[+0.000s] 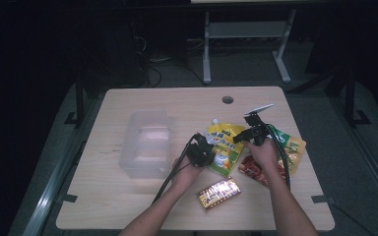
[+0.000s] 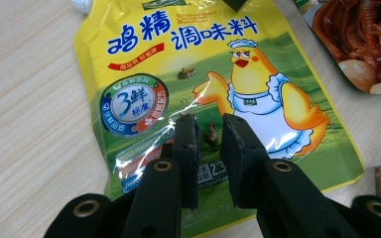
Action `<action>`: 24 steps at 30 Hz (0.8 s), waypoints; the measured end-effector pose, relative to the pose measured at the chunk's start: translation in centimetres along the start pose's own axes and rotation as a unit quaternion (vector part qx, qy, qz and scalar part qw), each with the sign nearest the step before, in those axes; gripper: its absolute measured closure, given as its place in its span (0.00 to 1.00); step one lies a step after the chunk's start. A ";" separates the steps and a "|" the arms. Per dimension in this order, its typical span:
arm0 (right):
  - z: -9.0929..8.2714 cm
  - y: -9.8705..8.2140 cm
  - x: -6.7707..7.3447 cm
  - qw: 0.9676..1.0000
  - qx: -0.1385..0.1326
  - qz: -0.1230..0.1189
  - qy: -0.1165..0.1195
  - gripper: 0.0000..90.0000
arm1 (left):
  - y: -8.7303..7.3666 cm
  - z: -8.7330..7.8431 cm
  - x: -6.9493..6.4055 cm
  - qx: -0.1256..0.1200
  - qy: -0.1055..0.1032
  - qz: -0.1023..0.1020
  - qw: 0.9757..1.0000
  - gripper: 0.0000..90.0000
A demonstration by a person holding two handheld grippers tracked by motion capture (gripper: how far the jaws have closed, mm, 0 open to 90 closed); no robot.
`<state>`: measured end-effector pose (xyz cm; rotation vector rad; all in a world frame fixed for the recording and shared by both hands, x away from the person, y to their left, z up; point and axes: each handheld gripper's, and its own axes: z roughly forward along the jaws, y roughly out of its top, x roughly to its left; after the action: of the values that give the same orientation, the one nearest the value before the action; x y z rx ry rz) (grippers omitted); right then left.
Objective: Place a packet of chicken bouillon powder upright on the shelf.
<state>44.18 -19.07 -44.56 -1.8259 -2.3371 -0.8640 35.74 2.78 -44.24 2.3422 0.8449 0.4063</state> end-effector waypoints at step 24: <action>0.4 -0.3 0.4 1.000 -0.016 -0.014 -0.012 1.00 | -0.1 0.1 -0.1 -0.007 0.018 0.018 1.000 0.76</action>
<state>43.88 -18.57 -44.89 -1.8297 -2.3827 -0.8926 35.67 2.70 -44.36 2.3471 0.8151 0.4694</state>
